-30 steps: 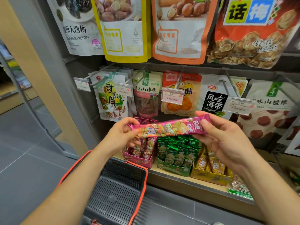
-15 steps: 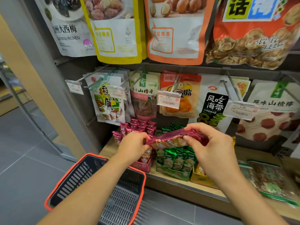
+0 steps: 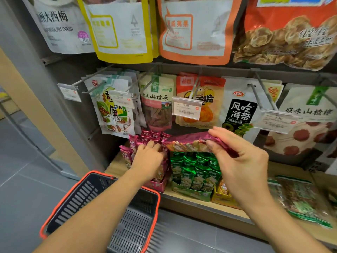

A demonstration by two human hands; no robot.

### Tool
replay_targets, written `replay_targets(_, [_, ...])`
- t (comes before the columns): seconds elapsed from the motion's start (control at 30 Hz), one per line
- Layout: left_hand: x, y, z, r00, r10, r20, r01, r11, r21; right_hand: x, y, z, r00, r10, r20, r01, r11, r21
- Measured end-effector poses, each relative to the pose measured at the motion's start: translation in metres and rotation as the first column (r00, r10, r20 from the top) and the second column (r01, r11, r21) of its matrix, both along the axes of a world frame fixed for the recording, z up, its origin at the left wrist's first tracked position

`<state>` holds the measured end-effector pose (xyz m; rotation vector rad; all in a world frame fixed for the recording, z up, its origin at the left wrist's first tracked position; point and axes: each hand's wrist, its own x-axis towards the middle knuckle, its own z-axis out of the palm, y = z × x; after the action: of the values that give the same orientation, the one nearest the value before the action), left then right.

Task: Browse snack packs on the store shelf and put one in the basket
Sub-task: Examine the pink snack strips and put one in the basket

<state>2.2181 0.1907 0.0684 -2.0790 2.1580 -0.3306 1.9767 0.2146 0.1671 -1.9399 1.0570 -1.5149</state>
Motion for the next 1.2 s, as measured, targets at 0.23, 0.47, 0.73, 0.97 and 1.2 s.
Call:
replay_targets(0.23, [0.021,0.024,0.003,0.983,-0.026,-0.183,0.042,0.996,0.085,0.056,-0.020,0.016,0.961,0.055,-0.270,-0.048,0.998,0.034])
replay_targets(0.47, [0.031,0.034,-0.003,0.939,-0.078,-0.336,0.084,0.996,0.003,0.097,-0.037,-0.019,0.819,0.137,-0.557,-0.068,0.987,0.142])
replay_targets(0.73, [0.030,0.036,-0.003,0.890,-0.067,-0.451,0.047,0.997,-0.056,0.134,-0.066,-0.062,0.757,0.124,-0.642,0.017,0.978,0.209])
replay_targets(0.97, [0.029,0.031,-0.008,0.941,-0.099,-0.322,0.090,0.995,-0.045,0.145,-0.082,-0.067,0.805,0.104,-0.584,0.002,0.984,0.178])
replay_targets(1.2, [0.032,0.025,-0.001,0.931,-0.074,-0.357,0.089,0.996,0.024,0.145,-0.077,-0.087,0.635,0.265,-0.726,-0.044,0.950,0.309])
